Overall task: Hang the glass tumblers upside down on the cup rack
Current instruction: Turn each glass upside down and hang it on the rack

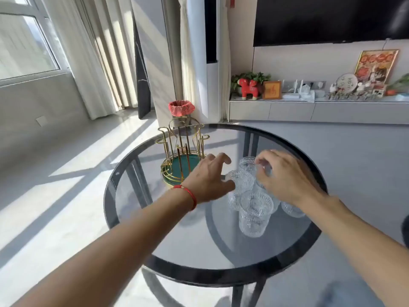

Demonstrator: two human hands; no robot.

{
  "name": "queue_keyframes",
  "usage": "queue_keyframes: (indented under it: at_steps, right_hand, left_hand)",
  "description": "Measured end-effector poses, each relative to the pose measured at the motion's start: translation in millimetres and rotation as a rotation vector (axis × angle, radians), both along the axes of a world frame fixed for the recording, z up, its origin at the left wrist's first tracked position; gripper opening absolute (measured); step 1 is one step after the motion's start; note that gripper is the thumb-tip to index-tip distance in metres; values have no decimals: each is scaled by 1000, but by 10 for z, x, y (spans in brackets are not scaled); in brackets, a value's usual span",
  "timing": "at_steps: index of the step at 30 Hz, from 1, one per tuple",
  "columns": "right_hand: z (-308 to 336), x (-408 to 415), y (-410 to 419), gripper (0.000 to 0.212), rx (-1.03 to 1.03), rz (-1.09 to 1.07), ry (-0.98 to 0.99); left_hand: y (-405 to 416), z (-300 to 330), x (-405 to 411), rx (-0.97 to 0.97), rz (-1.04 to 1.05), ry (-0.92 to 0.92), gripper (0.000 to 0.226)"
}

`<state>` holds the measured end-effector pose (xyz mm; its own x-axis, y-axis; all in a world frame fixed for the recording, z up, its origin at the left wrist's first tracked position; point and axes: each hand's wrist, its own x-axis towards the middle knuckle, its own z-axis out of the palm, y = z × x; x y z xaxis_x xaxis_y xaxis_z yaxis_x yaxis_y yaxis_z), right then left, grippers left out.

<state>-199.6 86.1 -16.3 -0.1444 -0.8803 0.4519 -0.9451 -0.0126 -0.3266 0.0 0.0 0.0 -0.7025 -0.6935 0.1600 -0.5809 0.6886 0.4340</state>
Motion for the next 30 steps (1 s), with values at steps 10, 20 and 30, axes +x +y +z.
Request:
queue_keyframes:
  at_steps: [10,20,30]
  right_hand:
    - [-802,239,742,39,317,-132,-517]
    - [-722,297,771,62,281,21,-629]
    - [-353,693,104,51,10,165,-843]
  left_hand:
    - [535,-774,-44,245,70,206,80]
    - [584,-880,-103,82,156,317,78]
    - [-40,-361,285,1020,155,1187,79]
